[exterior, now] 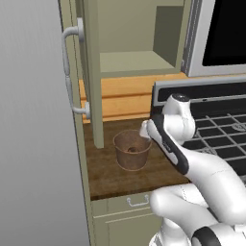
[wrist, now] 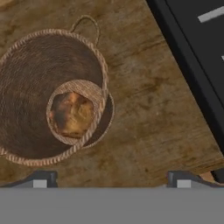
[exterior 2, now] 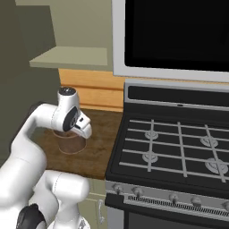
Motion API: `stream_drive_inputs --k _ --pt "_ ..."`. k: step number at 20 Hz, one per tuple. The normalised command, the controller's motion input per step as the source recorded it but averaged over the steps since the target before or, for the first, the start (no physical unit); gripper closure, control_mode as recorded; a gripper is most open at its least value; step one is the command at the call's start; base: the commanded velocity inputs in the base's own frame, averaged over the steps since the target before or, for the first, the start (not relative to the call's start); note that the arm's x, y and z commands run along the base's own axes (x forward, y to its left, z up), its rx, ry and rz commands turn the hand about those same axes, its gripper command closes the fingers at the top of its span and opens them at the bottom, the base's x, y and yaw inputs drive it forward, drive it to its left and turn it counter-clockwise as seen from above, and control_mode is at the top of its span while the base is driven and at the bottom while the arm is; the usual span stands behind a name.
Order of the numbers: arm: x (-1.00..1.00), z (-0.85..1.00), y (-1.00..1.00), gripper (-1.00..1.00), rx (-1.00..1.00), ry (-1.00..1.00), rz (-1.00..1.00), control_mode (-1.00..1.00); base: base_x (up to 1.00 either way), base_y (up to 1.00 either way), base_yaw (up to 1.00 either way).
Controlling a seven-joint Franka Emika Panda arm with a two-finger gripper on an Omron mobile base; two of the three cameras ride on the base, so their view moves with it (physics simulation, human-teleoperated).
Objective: Open the cabinet, pick up the bread from the cabinet and place it in the basket. Then move the basket to the dining counter.
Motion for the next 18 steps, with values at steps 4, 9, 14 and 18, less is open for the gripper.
stream_drive_inputs --k 4,9,14,18 --pt "0.24 0.00 0.00 -1.00 0.10 0.01 -0.12 -1.00 0.00 0.00 0.00" --pt "0.50 -0.07 0.00 -1.00 0.01 0.09 -0.11 -1.00 0.00 0.00 0.00" --pt "0.29 -0.20 0.02 -1.00 0.00 0.01 -0.10 -1.00 0.00 0.00 0.00" --pt "0.21 -0.39 0.12 -1.00 0.00 0.07 0.00 -1.00 0.00 0.00 0.00"
